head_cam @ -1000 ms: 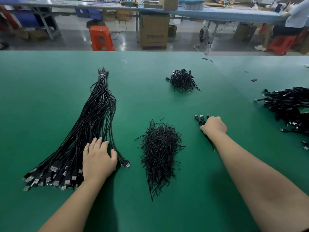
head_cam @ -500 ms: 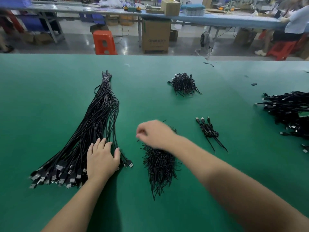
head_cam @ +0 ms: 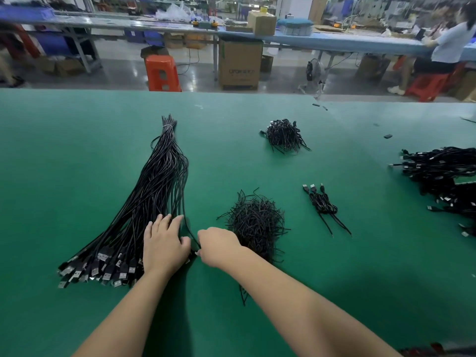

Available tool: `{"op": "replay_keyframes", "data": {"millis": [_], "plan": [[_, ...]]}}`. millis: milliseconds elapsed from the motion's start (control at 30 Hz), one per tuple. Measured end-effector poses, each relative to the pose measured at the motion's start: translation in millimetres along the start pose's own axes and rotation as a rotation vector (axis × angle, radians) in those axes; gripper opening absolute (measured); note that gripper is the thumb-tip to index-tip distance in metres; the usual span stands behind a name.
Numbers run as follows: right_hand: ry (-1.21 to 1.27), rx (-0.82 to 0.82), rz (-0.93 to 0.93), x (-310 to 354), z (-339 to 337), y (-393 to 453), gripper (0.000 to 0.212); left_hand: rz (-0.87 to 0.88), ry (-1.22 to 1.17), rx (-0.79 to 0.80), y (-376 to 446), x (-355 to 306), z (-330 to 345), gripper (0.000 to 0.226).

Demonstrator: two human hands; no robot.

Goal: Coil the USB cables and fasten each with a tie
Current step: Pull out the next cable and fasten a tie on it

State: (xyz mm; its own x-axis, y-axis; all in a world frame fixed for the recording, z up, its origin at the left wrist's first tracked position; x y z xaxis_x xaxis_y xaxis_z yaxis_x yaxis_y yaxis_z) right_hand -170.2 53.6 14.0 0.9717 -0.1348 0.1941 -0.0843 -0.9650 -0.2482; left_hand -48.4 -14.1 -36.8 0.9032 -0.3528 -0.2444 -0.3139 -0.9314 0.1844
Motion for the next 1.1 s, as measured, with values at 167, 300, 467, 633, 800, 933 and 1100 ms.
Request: {"op": "replay_keyframes", "data": {"millis": [167,300,467,633,800,933,1100], "plan": [[0.0,0.028,0.052,-5,4,-2,0.021,0.01,0.02,0.027,1,1,2,0.061],[0.055,-0.007,0.097,-6,4,-7,0.019,0.031,0.011,0.039,0,2,2,0.063],[0.112,-0.055,-0.005,-8,-4,-19,0.027,0.076,-0.001,0.026,-2,0,1,0.072],[0.197,-0.083,-0.139,-10,-10,-42,0.029,0.109,0.046,0.054,-2,-1,3,0.06],[0.499,-0.195,-0.085,-27,-48,-62,0.02,0.096,0.005,0.016,-3,-3,-1,0.041],[0.771,-0.005,-0.155,-38,-65,-83,0.014,0.164,-0.076,-0.032,-5,-8,-15,0.053],[0.982,-0.084,-0.195,-50,-78,-94,0.014,0.446,-0.417,0.349,-7,-42,-43,0.069]]}}
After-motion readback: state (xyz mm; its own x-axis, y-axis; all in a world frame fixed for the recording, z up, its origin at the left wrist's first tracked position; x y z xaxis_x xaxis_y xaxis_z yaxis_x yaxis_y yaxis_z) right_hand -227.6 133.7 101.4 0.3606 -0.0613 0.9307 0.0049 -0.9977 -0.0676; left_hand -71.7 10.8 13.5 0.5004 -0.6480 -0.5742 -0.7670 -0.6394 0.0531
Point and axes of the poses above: each hand's wrist, its own y-axis towards the middle knuckle, its own z-axis out of the palm, x = y × z, the point moved 3 cm from there along y, towards the middle knuckle, and after that the axes turned 3 degrees about -x, right-handed, at the moved point
